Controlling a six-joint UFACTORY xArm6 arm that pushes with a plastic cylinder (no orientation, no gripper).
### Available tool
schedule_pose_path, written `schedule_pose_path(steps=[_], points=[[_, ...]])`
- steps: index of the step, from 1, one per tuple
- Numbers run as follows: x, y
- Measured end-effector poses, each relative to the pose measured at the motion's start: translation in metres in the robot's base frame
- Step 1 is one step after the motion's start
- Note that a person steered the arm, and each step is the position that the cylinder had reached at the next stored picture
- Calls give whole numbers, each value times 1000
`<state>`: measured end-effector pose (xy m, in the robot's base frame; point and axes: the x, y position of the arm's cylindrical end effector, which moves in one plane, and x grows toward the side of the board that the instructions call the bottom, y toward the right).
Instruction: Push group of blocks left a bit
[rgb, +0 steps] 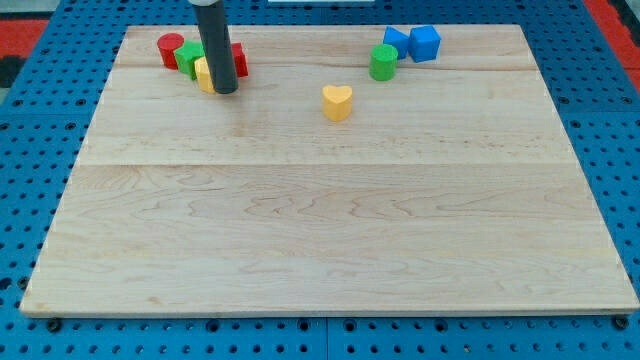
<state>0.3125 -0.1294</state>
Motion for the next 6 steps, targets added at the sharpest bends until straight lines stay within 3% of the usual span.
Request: schedule_pose_path(steps=[1, 2, 3, 4, 6], points=[[-10, -15], [9, 4], [9, 86], [-5, 105], [-33, 60]])
